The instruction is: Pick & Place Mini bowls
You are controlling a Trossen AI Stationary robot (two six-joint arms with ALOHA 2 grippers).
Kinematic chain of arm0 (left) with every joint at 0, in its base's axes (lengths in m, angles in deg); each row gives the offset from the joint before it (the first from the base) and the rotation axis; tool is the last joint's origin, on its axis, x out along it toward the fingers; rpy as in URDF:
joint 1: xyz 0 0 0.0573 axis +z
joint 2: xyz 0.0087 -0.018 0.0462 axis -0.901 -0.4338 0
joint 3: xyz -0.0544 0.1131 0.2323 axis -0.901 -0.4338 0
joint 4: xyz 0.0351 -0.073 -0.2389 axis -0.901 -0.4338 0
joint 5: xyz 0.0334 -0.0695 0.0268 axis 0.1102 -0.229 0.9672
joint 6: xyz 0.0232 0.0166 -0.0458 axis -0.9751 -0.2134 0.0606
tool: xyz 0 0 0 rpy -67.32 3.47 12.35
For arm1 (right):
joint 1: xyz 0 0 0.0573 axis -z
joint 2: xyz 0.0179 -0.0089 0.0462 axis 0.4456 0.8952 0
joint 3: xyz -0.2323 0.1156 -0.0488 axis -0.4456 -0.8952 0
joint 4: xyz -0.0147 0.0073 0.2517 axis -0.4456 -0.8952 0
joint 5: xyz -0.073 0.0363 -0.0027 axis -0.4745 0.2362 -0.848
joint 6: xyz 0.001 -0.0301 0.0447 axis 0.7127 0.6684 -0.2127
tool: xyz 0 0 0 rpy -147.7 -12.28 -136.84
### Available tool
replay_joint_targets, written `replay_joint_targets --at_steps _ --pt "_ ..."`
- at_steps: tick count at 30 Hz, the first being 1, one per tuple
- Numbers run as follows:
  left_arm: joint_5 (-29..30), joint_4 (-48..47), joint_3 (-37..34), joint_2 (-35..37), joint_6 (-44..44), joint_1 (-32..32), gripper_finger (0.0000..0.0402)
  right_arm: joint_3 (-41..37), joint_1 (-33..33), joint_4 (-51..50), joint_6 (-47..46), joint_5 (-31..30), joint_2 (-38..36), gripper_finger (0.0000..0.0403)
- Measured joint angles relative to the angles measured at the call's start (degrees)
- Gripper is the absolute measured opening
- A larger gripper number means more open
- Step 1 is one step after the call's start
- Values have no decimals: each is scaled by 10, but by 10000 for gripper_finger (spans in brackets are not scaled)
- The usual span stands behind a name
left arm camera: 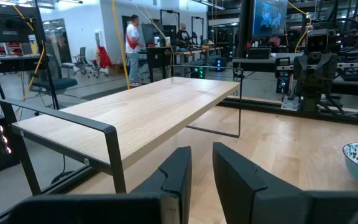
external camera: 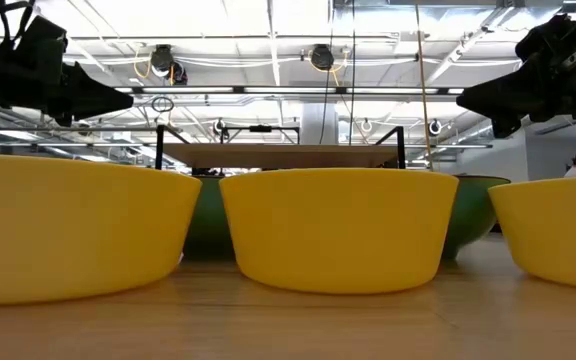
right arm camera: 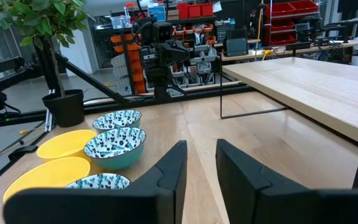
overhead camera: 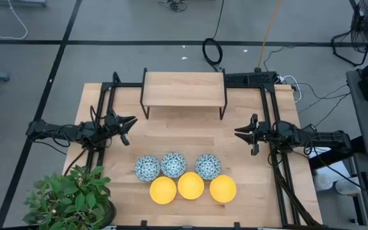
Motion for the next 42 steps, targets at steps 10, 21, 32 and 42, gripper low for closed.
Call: replay_joint_targets --at_steps 10,21,32,42 --pt "0 0 0 0 0 0 72 0 0 0 0 0 0 75" --pt "0 0 0 0 0 0 72 0 0 36 -24 0 4 75" --pt "0 0 0 0 0 0 72 0 -4 185 -237 12 5 75" --pt "0 0 0 0 0 0 72 0 -6 277 -296 48 18 75"
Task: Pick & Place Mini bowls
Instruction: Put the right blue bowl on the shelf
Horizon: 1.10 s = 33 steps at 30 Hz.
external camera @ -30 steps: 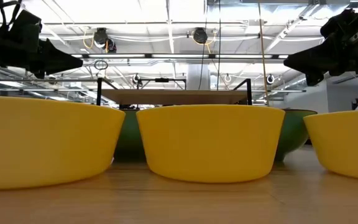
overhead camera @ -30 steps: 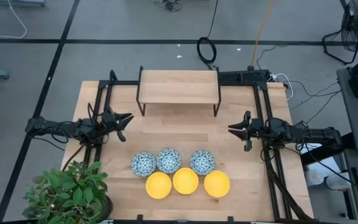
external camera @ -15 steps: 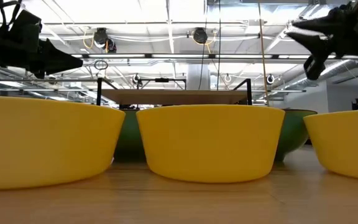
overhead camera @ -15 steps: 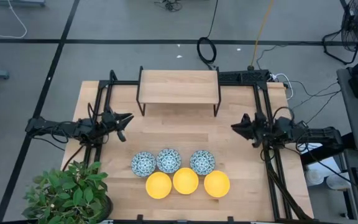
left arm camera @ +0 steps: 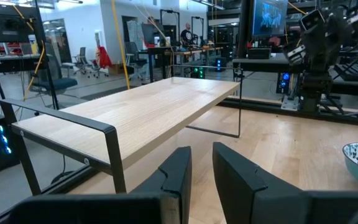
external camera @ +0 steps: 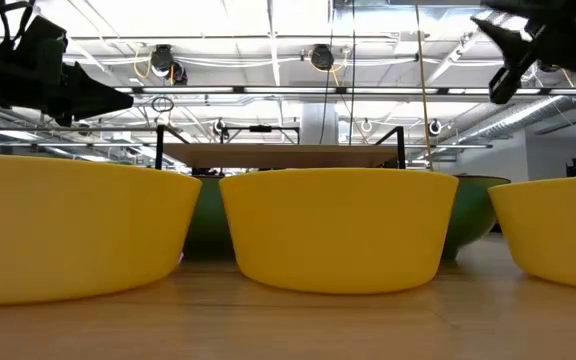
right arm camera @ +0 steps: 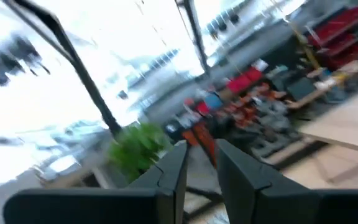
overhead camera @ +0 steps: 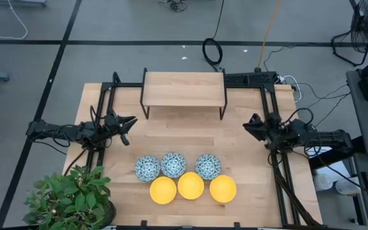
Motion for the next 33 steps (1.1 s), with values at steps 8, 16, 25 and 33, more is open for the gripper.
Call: replay_joint_targets --at_steps 8,16,25,33 --pt "0 0 0 0 0 0 72 95 -95 15 86 73 110 124" --pt "0 0 0 0 0 0 72 358 -203 -353 193 -28 331 220" --pt "0 0 0 0 0 0 72 586 -210 -686 17 -119 606 234" --pt "0 0 0 0 0 0 72 641 -175 -718 -68 -93 772 220"
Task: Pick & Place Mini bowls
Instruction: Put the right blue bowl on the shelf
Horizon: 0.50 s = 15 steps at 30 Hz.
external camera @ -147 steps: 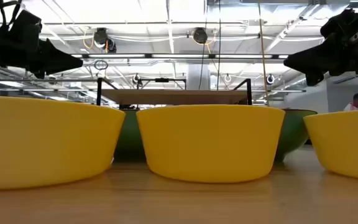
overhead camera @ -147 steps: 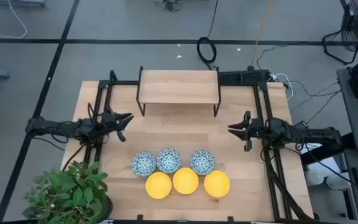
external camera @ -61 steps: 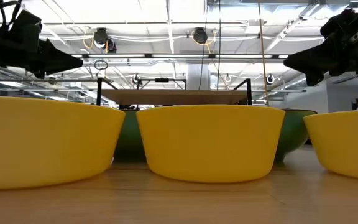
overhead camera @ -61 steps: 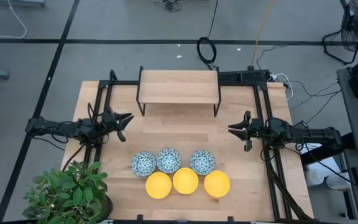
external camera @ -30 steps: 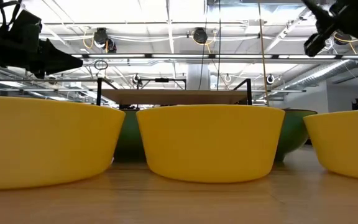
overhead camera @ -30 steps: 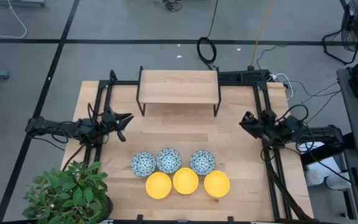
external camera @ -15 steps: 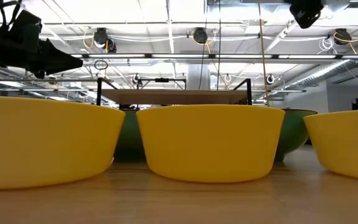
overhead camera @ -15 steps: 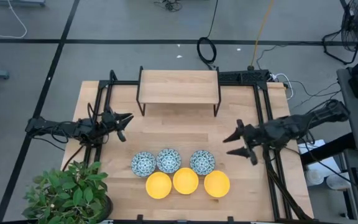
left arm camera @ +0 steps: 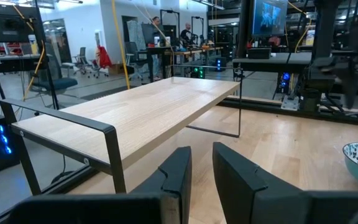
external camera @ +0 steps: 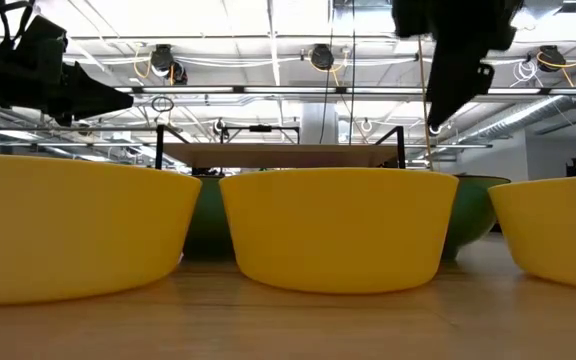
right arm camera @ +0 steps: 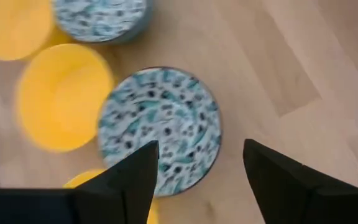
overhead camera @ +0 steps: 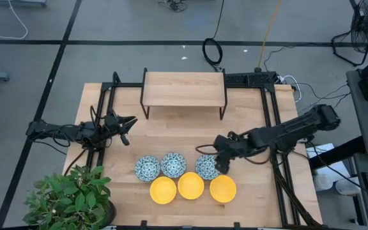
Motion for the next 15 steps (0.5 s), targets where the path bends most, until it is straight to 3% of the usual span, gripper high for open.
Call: replay_joint_targets --at_steps 11,15 --pt "0 0 0 0 0 0 72 -55 60 11 -47 4 55 214" --pt "0 0 0 0 0 0 72 -78 64 18 -69 50 54 212"
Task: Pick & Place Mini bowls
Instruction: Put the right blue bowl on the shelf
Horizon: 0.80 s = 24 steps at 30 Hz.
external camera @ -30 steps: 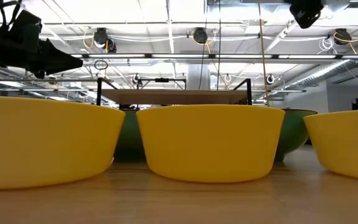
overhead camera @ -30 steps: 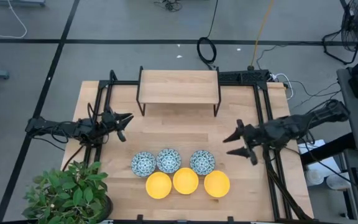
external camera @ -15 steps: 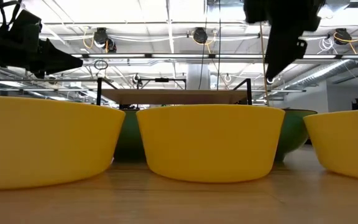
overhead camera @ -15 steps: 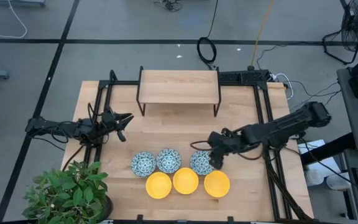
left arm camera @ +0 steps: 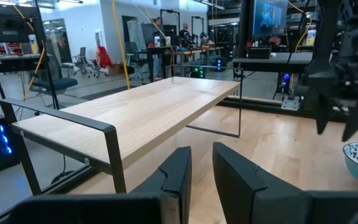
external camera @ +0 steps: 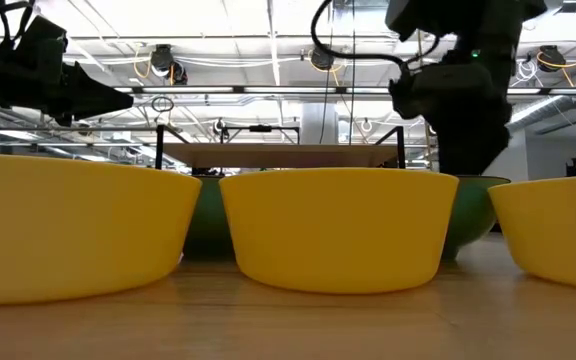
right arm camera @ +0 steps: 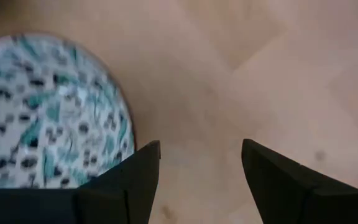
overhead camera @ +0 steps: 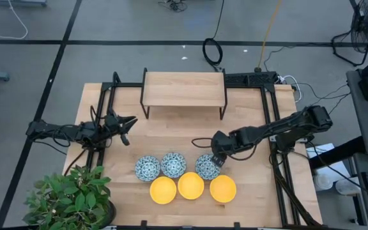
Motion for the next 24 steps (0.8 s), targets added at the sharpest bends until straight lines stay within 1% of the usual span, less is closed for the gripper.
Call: replay_joint_targets --at_steps 5,13,18,21,24 --pt "0 0 0 0 0 0 72 -18 -4 13 -8 41 -4 212" --pt "0 0 0 0 0 0 72 -20 1 25 2 40 -10 212" --pt "0 0 0 0 0 0 72 -20 10 31 2 41 -32 212" --pt "0 0 0 0 0 0 72 -20 13 61 7 41 -48 212" --pt "0 0 0 0 0 0 72 -19 2 81 8 41 -56 212"
